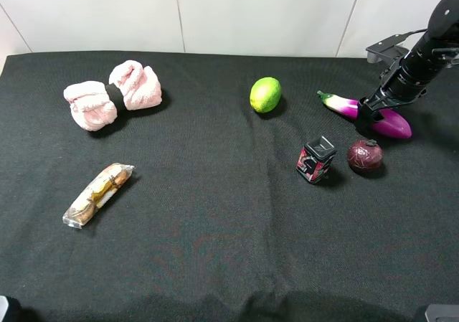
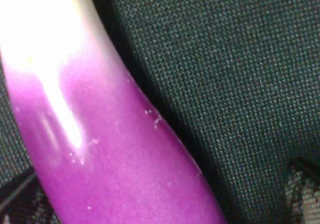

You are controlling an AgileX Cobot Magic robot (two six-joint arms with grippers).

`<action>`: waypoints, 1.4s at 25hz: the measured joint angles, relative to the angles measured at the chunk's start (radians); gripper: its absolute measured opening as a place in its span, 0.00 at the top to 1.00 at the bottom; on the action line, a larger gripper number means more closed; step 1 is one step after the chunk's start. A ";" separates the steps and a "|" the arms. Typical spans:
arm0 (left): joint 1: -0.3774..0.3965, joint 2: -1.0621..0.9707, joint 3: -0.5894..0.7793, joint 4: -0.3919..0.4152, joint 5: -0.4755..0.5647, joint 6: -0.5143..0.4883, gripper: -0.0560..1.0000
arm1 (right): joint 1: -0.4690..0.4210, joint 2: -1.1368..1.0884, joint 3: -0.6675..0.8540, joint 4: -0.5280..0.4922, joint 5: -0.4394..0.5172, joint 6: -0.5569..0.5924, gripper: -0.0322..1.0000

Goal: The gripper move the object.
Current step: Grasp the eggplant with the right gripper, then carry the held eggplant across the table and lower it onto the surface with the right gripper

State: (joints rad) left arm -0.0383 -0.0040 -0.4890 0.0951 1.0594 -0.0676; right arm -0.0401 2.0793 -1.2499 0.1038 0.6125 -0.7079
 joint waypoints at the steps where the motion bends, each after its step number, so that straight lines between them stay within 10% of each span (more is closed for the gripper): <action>1: 0.000 0.000 0.000 0.000 0.000 0.000 0.00 | 0.000 0.001 0.000 0.000 0.000 0.000 0.30; 11: 0.000 0.000 0.000 0.000 0.000 0.000 0.00 | -0.002 0.030 -0.002 0.005 0.020 0.000 0.32; 16: 0.000 0.000 0.000 0.000 0.000 0.000 0.00 | -0.002 0.030 -0.002 0.005 0.027 0.005 0.60; 35: 0.000 0.000 0.000 0.000 0.000 0.000 0.00 | -0.002 -0.032 -0.002 -0.019 0.066 0.050 0.59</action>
State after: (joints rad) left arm -0.0383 -0.0040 -0.4890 0.0951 1.0594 -0.0676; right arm -0.0423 2.0476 -1.2518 0.0846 0.6787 -0.6574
